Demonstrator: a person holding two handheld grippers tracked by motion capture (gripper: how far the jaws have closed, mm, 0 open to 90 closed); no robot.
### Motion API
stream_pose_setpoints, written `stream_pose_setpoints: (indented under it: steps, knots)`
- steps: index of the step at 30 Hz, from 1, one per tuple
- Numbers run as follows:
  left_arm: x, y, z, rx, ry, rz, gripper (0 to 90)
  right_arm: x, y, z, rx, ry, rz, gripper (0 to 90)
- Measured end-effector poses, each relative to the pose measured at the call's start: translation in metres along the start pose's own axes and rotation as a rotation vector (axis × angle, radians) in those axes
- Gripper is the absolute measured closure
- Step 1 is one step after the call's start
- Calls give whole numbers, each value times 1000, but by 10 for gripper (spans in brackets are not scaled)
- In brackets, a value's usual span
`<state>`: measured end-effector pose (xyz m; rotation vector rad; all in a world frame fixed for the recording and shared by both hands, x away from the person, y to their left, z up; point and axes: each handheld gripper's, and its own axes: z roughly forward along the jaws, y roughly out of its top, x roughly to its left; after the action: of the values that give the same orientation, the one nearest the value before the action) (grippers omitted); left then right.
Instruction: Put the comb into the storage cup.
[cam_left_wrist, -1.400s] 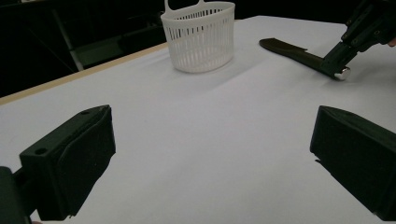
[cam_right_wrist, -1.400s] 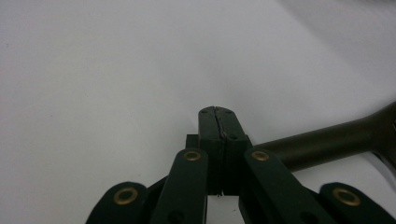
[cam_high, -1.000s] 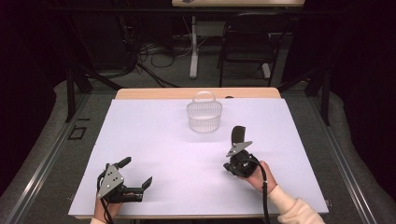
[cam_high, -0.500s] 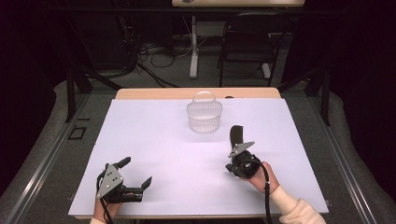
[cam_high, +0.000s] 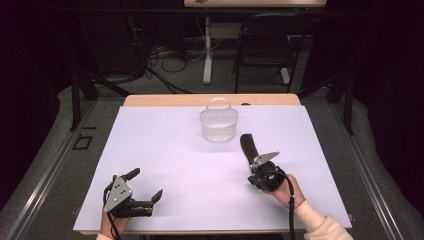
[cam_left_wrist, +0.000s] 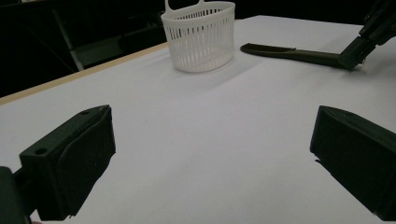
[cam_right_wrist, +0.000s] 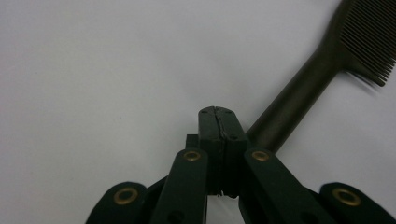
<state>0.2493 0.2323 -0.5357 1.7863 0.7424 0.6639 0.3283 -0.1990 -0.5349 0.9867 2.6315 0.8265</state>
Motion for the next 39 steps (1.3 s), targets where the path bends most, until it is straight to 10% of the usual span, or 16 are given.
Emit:
stream_pose_setpoints:
  steps: [39]
  knots:
    - [0,0,-1,-1,2,0,0,-29,-9,-10,42,-137,69,900]
